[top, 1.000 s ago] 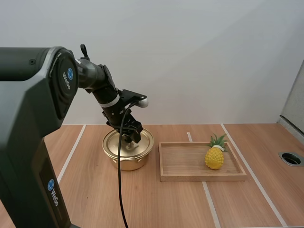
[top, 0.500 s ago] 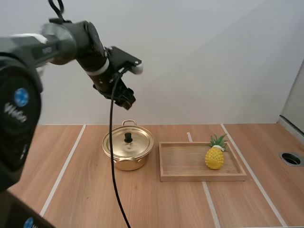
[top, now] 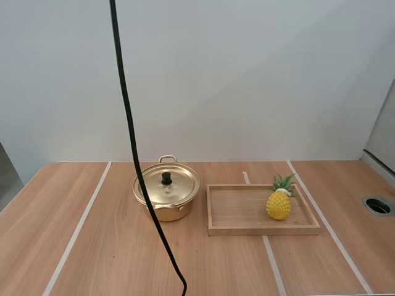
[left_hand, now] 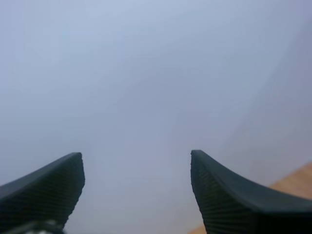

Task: Open the pot, put the grape inside, and close it

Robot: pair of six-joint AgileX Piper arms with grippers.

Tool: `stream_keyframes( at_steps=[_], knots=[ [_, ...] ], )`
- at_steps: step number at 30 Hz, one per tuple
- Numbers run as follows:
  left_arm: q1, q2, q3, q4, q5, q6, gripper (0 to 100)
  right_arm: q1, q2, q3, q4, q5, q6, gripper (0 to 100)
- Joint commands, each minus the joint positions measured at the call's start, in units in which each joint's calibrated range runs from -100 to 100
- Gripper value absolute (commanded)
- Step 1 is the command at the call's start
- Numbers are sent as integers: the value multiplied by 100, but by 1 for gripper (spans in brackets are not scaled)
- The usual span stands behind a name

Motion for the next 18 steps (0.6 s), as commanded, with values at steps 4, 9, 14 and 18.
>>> stream_keyframes(
  at_steps=[4, 9, 14, 18],
  knots=[
    [6, -798, -549, 5, -486, -210, 100, -17, -201, -60, -7, -443, 46, 0],
    [6, -1131, -655, 16, -421, -359, 100, -17, -344, -60, -7, -512, 46, 0],
    [6, -1261, -655, 326, -322, -662, 11, -17, -456, -60, -7, -723, 46, 0],
    [6, -1394, -655, 327, -354, -646, 0, -17, -529, -60, -7, -723, 46, 0]
  ],
)
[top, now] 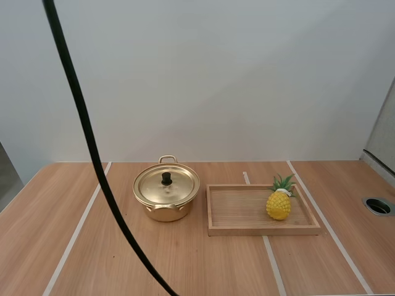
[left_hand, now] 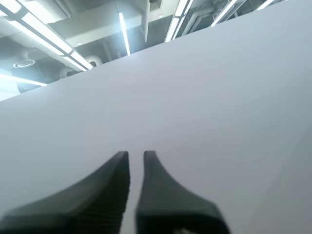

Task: Open the pot, put the grape inside, and close it

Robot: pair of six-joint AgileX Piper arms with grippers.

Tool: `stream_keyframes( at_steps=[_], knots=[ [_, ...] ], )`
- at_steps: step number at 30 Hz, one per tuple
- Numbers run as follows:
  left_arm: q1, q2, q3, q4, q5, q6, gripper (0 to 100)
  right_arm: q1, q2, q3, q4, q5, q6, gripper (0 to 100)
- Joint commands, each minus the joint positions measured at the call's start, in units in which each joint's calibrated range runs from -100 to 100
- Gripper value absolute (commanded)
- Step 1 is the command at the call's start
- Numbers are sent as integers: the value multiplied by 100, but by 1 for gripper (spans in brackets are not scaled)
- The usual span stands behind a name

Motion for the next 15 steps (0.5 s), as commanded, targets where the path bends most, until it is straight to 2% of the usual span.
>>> stream_keyframes(
  at_steps=[1, 8, 10, 15],
  knots=[
    [6, -145, -16, 32, -107, -85, 0, -17, -116, -48, -7, -164, 46, 0],
    [6, -773, 285, 32, -184, -317, 0, -17, -131, -48, 178, 755, 87, 0],
    [6, -1111, 721, 32, -383, -360, 0, -17, -212, 2, 252, 824, 272, 0],
    [6, -2098, 2248, 55, -1132, -410, 0, -112, -925, 578, 252, -10, 378, 0]
  ],
)
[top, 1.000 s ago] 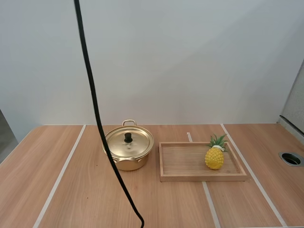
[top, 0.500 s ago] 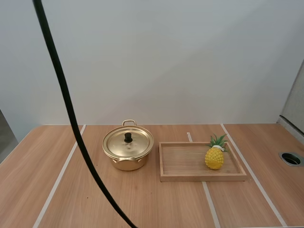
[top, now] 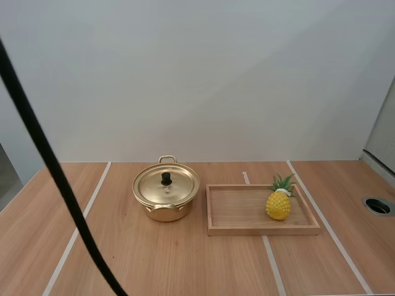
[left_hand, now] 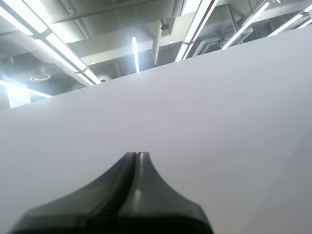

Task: Open the pot, put the grape inside, and close it

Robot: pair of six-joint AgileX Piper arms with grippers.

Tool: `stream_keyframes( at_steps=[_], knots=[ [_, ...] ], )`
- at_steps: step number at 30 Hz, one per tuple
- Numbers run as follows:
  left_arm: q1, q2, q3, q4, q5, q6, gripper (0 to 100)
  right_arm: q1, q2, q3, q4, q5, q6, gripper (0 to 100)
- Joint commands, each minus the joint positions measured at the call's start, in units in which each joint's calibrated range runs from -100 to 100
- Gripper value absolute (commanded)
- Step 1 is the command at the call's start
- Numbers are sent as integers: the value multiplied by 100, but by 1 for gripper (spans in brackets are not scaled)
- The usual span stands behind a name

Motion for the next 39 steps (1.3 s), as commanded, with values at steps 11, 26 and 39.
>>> stream_keyframes(
  at_steps=[11, 26, 39],
  knots=[
    [6, -2760, 3554, 1261, -2555, -1317, 0, -79, -2361, 2996, -6, -2341, 103, 0],
    [293, -3191, 6668, 1794, -4217, -2116, 0, -141, -3147, 6148, -458, -4038, 103, 0],
    [293, -3191, 9734, 1768, -5422, -2432, 0, -140, -3147, 9008, -516, -4205, 271, 0]
  ],
)
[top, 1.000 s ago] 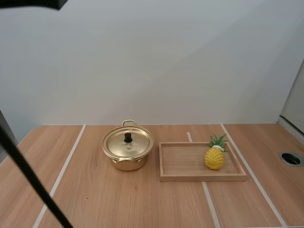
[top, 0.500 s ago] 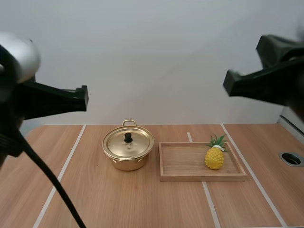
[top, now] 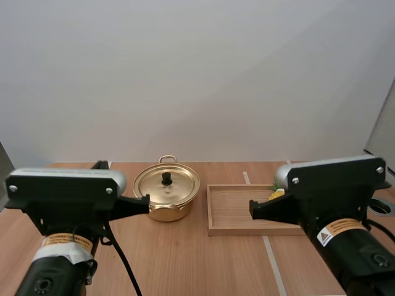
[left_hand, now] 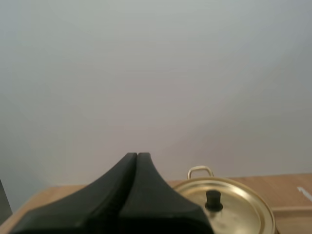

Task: Open the pot, put the grape inside, and close it

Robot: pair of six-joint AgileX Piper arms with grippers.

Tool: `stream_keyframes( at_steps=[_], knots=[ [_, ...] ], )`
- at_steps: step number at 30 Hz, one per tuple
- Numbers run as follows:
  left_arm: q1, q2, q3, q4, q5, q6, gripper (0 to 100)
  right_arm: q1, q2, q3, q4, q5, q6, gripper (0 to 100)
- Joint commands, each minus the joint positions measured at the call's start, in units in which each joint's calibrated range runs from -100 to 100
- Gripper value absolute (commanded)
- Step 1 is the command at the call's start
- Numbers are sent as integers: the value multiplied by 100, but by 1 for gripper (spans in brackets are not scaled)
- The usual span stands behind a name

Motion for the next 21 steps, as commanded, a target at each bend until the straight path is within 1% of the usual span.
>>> stream_keyframes(
  at_steps=[1, 2, 3, 6, 8, 9, 11, 14, 21],
  knots=[
    [19, -28, 387, 54, -222, -90, 0, -28, -39, 466, -54, -174, 73, 0],
    [19, -28, 387, 54, -83, -131, 0, -28, -39, 585, -54, -158, 73, 0],
    [19, -28, 387, -11, 532, -244, 0, -22, -39, 700, -54, -158, 73, 0],
    [19, -28, 387, 14, 1294, -519, 0, -22, -39, 1012, -54, -158, 136, 0],
    [19, -28, 387, 14, 1770, -529, 0, -22, -39, 1012, -54, -133, 184, 0],
    [19, -28, 387, 14, 2014, -529, 0, -22, -39, 1012, -42, 272, 247, 0],
    [19, -28, 387, 14, 2044, -551, 0, -22, -39, 1012, -58, 392, 455, 0],
    [19, -28, 387, 14, 2108, -827, 0, -22, -39, 1012, -58, 392, 694, 0],
    [19, -28, 387, 27, 2116, -752, 0, -22, -39, 1012, -119, 488, 704, 0]
  ],
)
